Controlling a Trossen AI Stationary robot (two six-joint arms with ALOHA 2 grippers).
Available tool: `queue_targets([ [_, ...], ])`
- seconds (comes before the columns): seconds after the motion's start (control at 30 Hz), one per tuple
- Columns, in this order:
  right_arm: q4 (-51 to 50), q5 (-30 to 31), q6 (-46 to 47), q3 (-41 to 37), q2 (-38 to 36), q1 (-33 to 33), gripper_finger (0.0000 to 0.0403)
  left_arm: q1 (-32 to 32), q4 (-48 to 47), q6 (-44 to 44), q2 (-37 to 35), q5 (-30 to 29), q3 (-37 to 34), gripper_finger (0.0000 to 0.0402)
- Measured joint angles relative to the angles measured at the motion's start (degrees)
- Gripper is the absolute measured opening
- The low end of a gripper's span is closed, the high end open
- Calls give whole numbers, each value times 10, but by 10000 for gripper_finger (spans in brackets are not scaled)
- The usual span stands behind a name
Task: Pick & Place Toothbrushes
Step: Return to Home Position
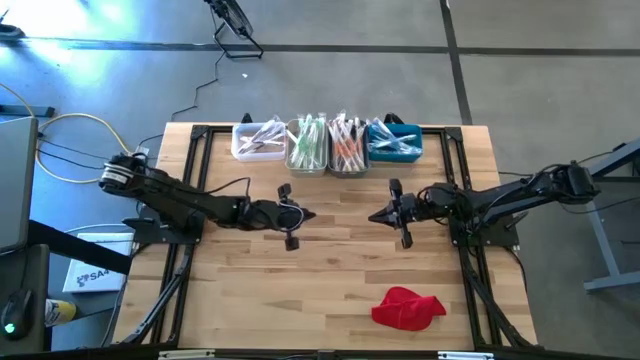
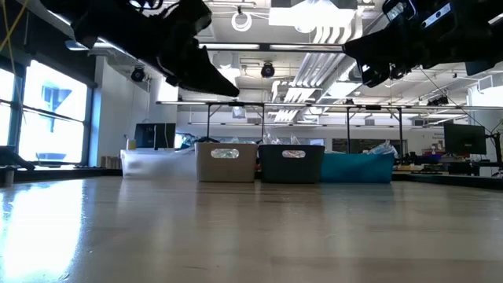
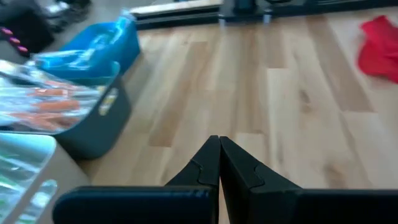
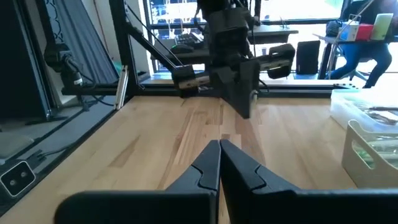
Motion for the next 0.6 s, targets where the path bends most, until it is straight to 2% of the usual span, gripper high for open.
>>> queue_targets([
  [0.23,-9,-10,7,0,-18,0,2,-24,-91,-5,-67,13,-3,0],
  [0.47,-54,-58,6,1,-73,0,2,-62,-56,9,-101,13,-49,0],
  [0.6,-96,-58,7,1,-119,0,2,-77,-10,28,-127,13,-78,0],
])
